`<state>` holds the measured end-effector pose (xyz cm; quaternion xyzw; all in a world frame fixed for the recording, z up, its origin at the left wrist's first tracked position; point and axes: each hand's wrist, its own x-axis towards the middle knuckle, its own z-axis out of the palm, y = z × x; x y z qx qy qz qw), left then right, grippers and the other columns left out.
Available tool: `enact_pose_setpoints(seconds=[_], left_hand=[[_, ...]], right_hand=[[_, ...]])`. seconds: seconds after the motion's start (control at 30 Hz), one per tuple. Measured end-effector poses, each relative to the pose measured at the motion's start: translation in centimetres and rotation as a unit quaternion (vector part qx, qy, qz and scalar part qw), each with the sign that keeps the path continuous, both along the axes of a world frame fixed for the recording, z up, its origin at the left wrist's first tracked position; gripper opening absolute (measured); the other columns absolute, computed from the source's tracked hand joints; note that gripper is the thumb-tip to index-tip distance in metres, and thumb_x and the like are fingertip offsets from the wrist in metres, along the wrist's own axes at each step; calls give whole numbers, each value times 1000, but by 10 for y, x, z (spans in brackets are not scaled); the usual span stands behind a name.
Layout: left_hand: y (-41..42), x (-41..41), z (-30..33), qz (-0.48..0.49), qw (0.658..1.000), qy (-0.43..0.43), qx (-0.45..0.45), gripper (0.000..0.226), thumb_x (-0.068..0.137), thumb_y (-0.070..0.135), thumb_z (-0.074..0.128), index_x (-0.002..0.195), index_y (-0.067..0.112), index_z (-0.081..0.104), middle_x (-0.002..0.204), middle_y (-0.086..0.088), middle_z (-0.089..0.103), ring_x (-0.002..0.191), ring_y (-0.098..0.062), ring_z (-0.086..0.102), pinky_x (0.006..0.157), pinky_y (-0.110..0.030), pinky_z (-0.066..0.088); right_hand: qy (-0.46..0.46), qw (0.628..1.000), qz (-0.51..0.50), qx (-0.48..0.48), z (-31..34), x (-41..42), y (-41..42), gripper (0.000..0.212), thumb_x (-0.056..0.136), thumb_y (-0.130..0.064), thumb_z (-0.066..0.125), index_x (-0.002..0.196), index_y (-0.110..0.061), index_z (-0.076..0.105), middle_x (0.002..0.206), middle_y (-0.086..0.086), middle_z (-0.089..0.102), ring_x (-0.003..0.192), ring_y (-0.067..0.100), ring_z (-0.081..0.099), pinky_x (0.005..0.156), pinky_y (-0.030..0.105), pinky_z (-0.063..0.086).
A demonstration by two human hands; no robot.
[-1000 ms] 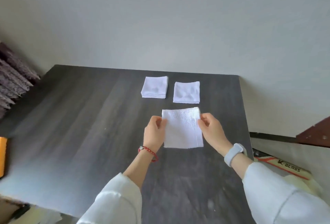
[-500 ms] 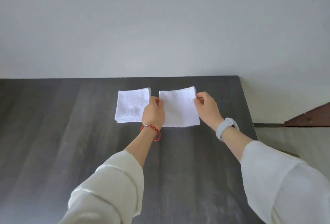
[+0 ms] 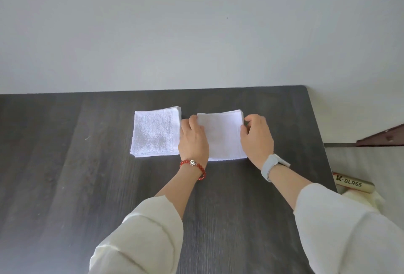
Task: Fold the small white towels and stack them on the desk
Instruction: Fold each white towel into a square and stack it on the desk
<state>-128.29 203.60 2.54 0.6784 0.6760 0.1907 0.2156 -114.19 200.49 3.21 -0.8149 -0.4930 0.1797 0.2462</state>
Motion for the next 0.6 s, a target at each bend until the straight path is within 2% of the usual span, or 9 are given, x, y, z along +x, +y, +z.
enact_pose_setpoints(seconds=[0.03,0.1,0.17,0.23,0.3,0.4,0.43,0.5,0.6], left_hand=[[-2,0,-3,-25,998,7,51,29,91,2,44,120,2,47,117,-18,49,97,-36,52,68,-41,48],[-8,-4,-11,-53,987,35,148,36,78,-5,53,114,3,50,109,-20,56,90,-38,56,68,-40,49],[-12,-6,-16,-87,977,65,181,38,76,-4,57,113,5,51,112,-19,58,97,-38,59,70,-40,50],[-13,-5,-19,-140,971,112,158,34,83,8,50,116,3,55,123,-17,58,113,-34,56,80,-41,50],[-12,-2,-18,-170,969,163,79,47,89,22,31,125,1,52,135,-13,50,126,-27,47,92,-43,47],[-12,-3,-21,-187,968,164,-31,65,90,37,5,145,4,15,155,-9,12,143,-21,12,111,-43,25],[-12,-3,-25,-198,966,158,-53,63,92,38,4,147,7,3,156,-6,-1,144,-19,0,114,-42,18],[-12,-4,-24,-205,964,153,-72,58,98,35,14,146,11,-7,155,-3,-13,143,-17,-11,116,-41,11],[-7,-4,-11,-210,964,137,-87,58,99,29,25,147,9,-2,156,-5,-10,143,-19,-10,116,-41,16]], right_hand=[[-64,997,22,44,-1,-1,-2,15,88,-10,52,103,-7,54,102,10,56,85,26,55,68,36,47],[-182,973,99,106,-5,-2,-5,28,76,-1,59,103,-7,58,106,11,60,93,30,58,73,39,46],[-264,942,193,80,-9,-3,-5,40,74,-6,61,114,-8,58,122,11,57,115,28,53,89,45,45],[-313,918,244,17,-13,-5,-3,45,82,-17,57,126,-6,53,136,13,49,128,28,44,100,54,36],[-326,912,243,-44,-17,-5,0,48,90,-27,39,131,-4,47,140,15,44,132,28,40,102,58,32],[-292,917,246,-119,-21,-1,2,58,90,-33,22,132,-2,45,141,16,43,131,29,40,98,56,37],[-279,918,252,-128,-23,1,2,59,90,-34,21,133,-1,44,141,16,42,131,29,40,96,56,40],[-258,919,267,-132,-22,2,5,62,91,-36,14,138,-2,36,147,16,32,136,29,31,100,55,38],[-226,917,296,-143,-15,5,7,56,97,-35,7,147,-13,2,156,7,-8,144,21,-9,114,49,8]])
